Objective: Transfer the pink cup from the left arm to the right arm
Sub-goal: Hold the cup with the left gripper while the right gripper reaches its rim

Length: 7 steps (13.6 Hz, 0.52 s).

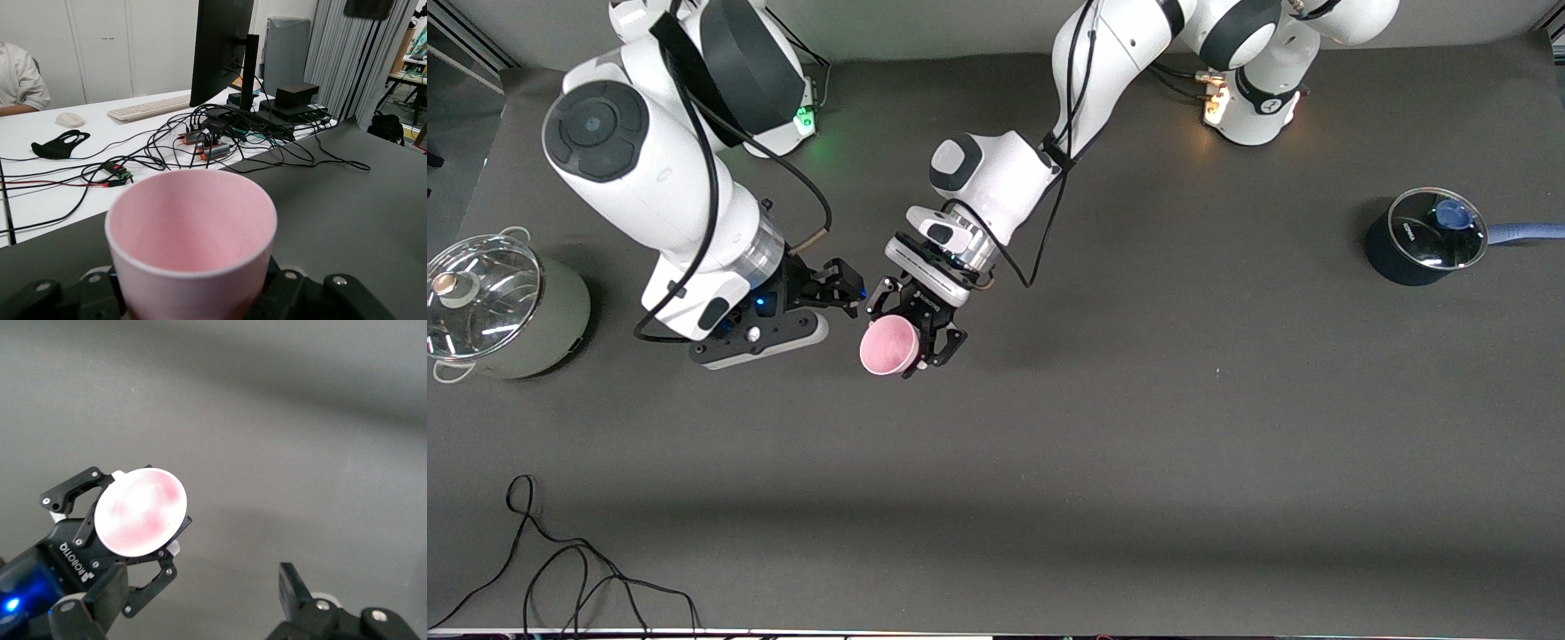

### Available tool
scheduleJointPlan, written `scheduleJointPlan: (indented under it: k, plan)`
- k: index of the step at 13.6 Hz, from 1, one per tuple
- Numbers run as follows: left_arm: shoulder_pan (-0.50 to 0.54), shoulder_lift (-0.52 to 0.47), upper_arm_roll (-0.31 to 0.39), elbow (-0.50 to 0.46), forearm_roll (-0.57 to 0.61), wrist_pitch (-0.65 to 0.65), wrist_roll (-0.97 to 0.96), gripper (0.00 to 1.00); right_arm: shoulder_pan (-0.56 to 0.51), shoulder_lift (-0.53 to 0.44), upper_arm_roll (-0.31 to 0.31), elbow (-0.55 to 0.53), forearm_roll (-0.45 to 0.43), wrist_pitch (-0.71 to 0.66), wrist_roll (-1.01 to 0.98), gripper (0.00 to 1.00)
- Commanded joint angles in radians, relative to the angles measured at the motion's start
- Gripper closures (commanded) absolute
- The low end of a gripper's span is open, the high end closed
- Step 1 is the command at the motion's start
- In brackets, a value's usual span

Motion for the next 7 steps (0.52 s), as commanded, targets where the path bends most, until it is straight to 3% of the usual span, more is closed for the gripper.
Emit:
scheduleJointPlan:
  k: [1, 7]
  plan:
    - [-0.019, 0.009, 0.02, 0.018, -0.016, 0.008, -0.009, 1.0, 0.004, 0.046, -0.003, 0.007, 0.009, 0.025, 0.017, 0.0]
    - [-0.019, 0.009, 0.02, 0.014, -0.018, 0.008, -0.009, 1.0, 0.005, 0.12, -0.003, -0.003, 0.009, 0.124, 0.051, 0.0]
